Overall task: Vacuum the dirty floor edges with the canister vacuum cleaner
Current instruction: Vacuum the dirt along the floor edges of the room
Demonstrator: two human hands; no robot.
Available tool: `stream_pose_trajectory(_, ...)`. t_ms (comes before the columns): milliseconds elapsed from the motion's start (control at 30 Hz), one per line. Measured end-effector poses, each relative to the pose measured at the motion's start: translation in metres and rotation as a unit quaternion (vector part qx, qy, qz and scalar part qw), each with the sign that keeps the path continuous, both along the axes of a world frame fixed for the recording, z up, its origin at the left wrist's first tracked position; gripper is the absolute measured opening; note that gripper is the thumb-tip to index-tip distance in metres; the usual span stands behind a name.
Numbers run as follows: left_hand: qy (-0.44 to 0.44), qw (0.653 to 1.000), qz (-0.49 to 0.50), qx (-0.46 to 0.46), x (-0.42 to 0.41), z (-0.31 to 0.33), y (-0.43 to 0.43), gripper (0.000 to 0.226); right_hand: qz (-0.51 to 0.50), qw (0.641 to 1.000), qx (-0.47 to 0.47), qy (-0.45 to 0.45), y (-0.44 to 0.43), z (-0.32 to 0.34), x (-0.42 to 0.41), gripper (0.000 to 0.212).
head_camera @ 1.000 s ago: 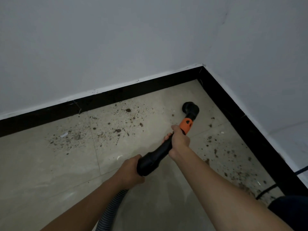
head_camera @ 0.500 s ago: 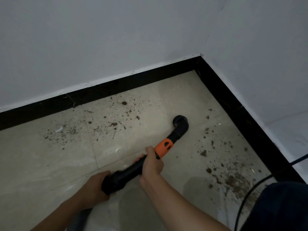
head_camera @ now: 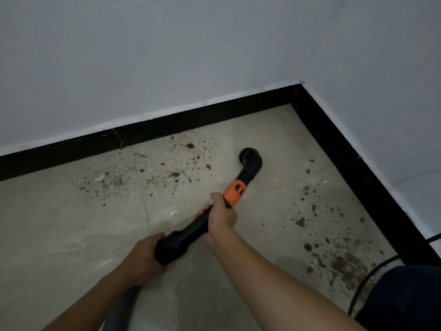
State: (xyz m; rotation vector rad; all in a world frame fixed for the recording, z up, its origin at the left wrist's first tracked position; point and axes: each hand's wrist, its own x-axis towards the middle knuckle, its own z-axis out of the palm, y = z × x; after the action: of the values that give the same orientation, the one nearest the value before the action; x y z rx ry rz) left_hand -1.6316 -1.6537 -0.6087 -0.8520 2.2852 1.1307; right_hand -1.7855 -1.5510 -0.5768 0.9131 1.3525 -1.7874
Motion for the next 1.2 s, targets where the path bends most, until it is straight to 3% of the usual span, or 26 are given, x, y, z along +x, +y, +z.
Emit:
stream_pose_trajectory(100, 0.014, 0.999, 0.046, -0.006, 0.002, 0.005, -0.004, 0.033, 0.051, 0.999, -0.008, 0.010, -0.027, 0.001, -0.011, 0.014)
stream_pose_trajectory(233, 0.058, 0.991, 0.117, -0.005, -0.021, 0.015, -0.006, 0.038, 0.158, 0.986, -0.041, 0.031, -0.069, 0.006, -0.056, 0.038)
stream_pose_trajectory(400, 0.050, 0.997, 0.063, -0.015, 0.008, 0.025, -0.008, 0.037, 0.095, 0.994, -0.061, -0.007, -0.029, 0.009, -0.017, 0.012)
stream_pose_trajectory(567, 0.006, 1.000, -0.003, 0.001, 0.052, 0.022, 0.004, 0.029, -0.010, 0.997, -0.055, -0.051, 0.024, 0.001, 0.050, 0.015)
stream_pose_trajectory(867, 0.043, 0.990, 0.130, -0.045, 0.040, 0.019, -0.006, 0.034, 0.173, 0.984, -0.029, 0.008, -0.066, 0.013, 0.006, 0.010)
stream_pose_trajectory(1067, 0.033, 0.994, 0.100, -0.025, 0.046, 0.019, -0.004, 0.037, 0.127, 0.992, -0.004, 0.008, -0.041, 0.009, 0.021, 0.011)
stream_pose_trajectory(1200, 0.037, 0.988, 0.146, -0.017, 0.046, 0.011, 0.004, 0.033, 0.194, 0.981, -0.011, 0.021, -0.062, 0.010, 0.015, 0.011)
